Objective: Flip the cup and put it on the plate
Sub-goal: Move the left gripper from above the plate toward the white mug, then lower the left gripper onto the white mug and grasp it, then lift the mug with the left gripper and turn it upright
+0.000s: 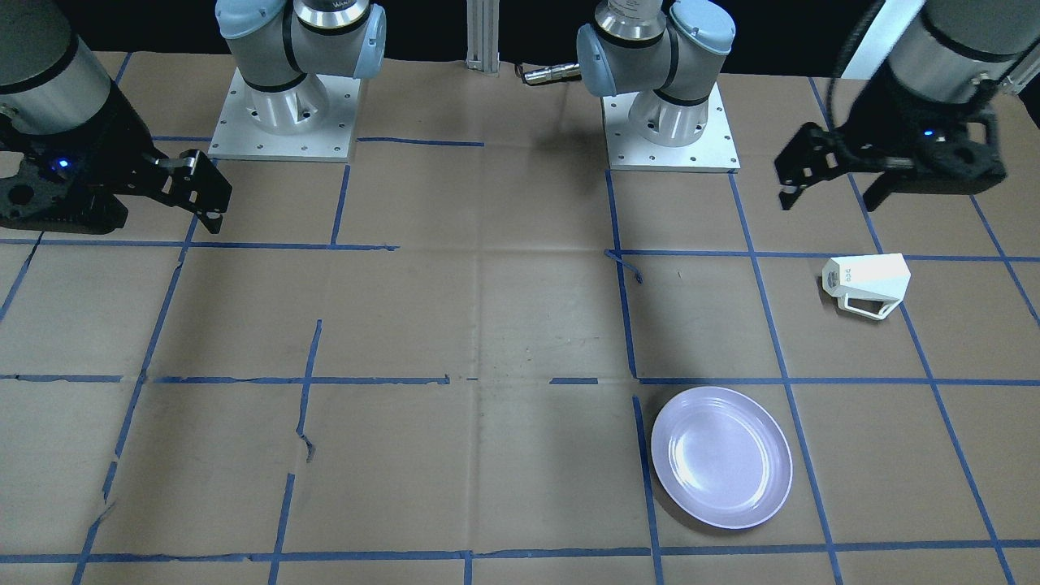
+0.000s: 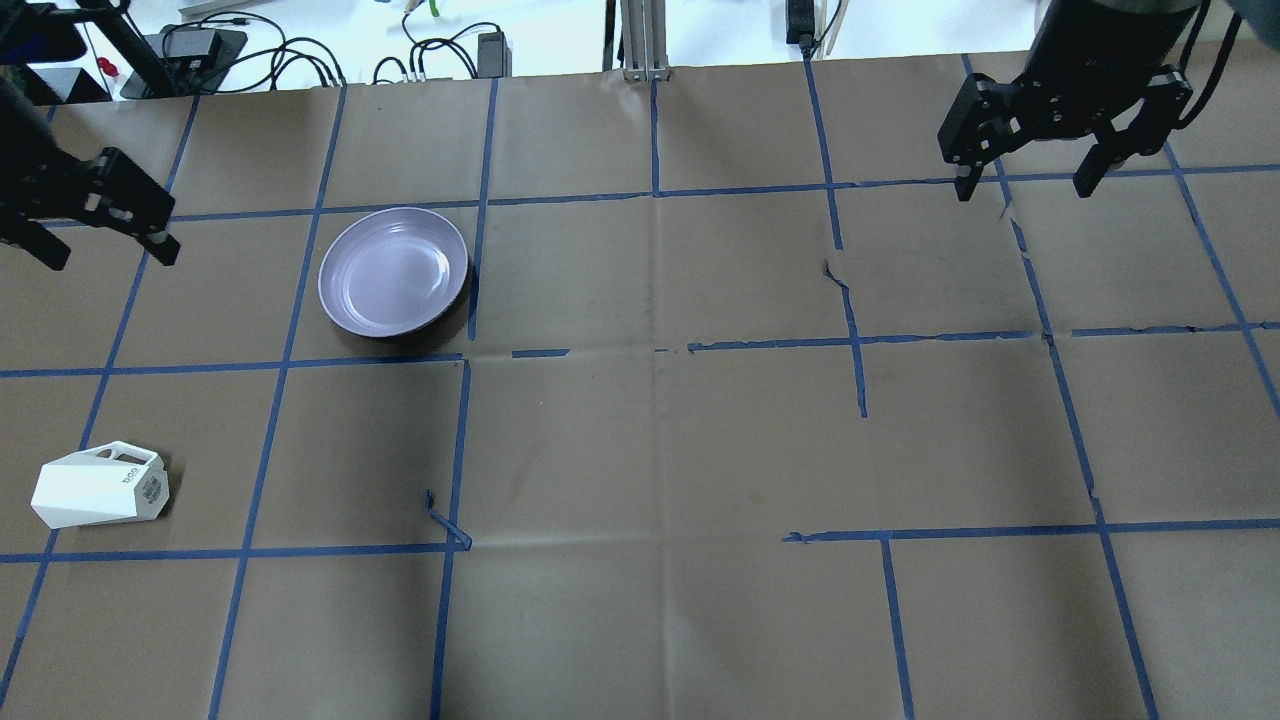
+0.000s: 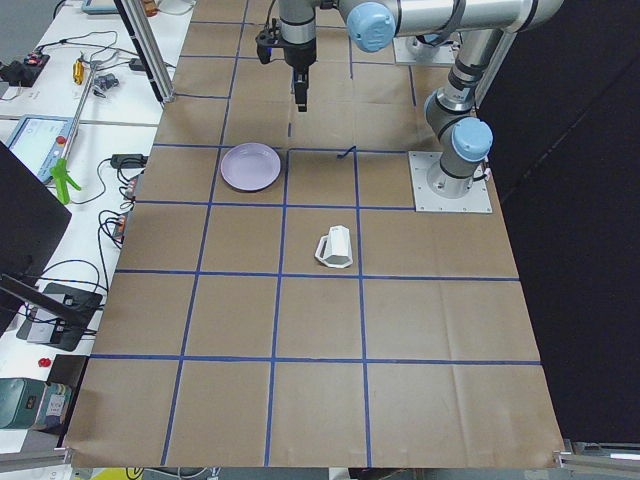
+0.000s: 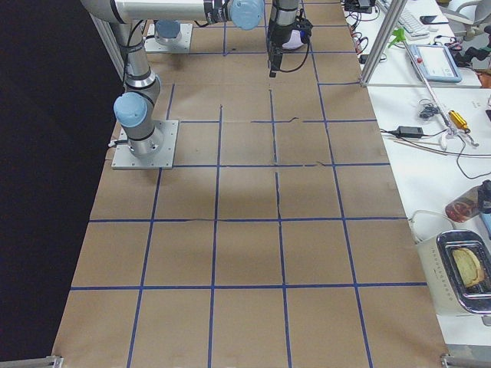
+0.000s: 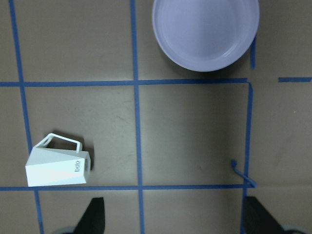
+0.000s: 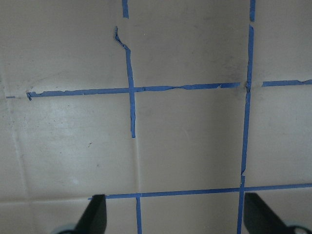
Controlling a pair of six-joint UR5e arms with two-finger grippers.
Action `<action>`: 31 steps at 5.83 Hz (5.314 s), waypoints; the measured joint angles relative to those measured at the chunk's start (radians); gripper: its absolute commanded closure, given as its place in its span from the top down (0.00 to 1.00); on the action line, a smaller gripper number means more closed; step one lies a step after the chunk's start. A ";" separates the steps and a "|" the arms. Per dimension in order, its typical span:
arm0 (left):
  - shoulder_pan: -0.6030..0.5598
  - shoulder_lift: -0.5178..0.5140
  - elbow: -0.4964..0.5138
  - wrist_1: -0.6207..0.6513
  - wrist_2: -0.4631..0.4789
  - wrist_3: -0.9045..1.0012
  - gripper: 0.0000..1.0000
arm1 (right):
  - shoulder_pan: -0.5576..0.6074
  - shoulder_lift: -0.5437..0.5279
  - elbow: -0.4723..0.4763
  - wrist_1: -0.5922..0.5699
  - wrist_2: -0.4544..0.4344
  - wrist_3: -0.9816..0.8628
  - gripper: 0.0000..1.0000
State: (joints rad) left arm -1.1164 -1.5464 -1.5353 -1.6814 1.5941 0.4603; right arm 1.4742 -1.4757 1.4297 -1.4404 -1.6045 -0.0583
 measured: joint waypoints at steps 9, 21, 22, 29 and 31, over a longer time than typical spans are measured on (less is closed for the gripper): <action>0.701 -0.353 0.009 -0.029 -0.200 0.867 0.99 | 0.000 0.000 -0.001 0.000 0.000 0.000 1.00; 0.756 -0.751 0.034 -0.466 -0.486 1.081 0.00 | 0.000 0.000 0.000 0.000 0.000 0.000 1.00; 0.756 -0.751 0.035 -0.466 -0.486 1.081 0.00 | 0.000 0.000 0.000 0.000 0.000 0.000 1.00; 0.744 -0.484 0.216 -0.812 -0.515 0.873 0.00 | 0.000 0.000 0.000 0.000 0.000 0.000 1.00; 0.624 -0.347 0.216 -0.686 -0.513 0.701 0.00 | 0.000 0.000 0.000 0.000 0.000 0.000 1.00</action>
State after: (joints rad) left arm -0.4928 -1.8929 -1.3190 -2.3678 1.0815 1.1614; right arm 1.4741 -1.4757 1.4297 -1.4404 -1.6046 -0.0583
